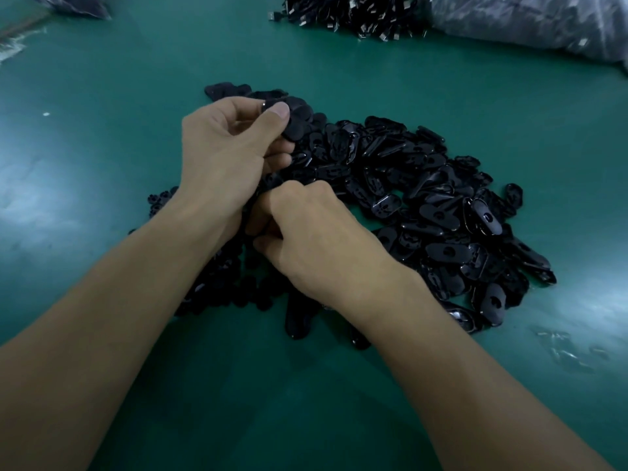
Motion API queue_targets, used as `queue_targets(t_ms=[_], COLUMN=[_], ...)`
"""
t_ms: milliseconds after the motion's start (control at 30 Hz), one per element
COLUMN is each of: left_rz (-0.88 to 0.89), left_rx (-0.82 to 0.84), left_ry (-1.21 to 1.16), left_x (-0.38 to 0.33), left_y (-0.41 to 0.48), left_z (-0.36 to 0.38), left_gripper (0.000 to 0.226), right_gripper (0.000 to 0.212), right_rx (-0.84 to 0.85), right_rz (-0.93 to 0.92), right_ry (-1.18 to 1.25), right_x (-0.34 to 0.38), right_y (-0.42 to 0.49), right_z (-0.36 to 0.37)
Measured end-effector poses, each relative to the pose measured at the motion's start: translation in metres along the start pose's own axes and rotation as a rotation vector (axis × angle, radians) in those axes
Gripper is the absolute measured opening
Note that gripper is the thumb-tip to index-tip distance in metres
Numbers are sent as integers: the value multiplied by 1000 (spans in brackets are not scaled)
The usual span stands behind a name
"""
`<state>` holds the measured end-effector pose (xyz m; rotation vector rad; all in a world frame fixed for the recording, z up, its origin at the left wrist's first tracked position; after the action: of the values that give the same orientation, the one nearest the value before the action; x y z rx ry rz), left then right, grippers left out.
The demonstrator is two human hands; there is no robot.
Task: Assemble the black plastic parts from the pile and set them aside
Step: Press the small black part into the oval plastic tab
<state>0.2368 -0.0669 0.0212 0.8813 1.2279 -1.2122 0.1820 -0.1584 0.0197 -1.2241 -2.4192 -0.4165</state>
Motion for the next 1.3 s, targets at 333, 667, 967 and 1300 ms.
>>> queue_targets(t_ms=[333, 667, 967, 1300], left_rz=[16, -7, -55, -75], left_rx=[-60, 101, 256, 370], left_ry=[57, -1, 76, 52], left_x=[-2, 8, 11, 9], left_y=[-2, -6, -21, -26], left_z=[-5, 13, 32, 40], left_gripper=[11, 13, 11, 15], right_gripper=[6, 18, 17, 15], right_rx=[-95, -492, -673, -695], right_rz=[-100, 17, 31, 58], right_ry=[-38, 240, 716, 923], right_x=[11, -57, -89, -93], right_y=[-1, -38, -60, -64], right_z=[-10, -69, -69, -66])
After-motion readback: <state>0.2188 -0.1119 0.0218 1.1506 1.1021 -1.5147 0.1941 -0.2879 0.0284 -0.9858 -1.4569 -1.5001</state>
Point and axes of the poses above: each hand's wrist, its own y-axis towards the middle knuckle, its own z-axis out of the palm, x = y × z, the point moved 8 cm from there along y, towards the middle knuckle, and after that the axes turned 11 degrees about -z, right-handed, at the moved point
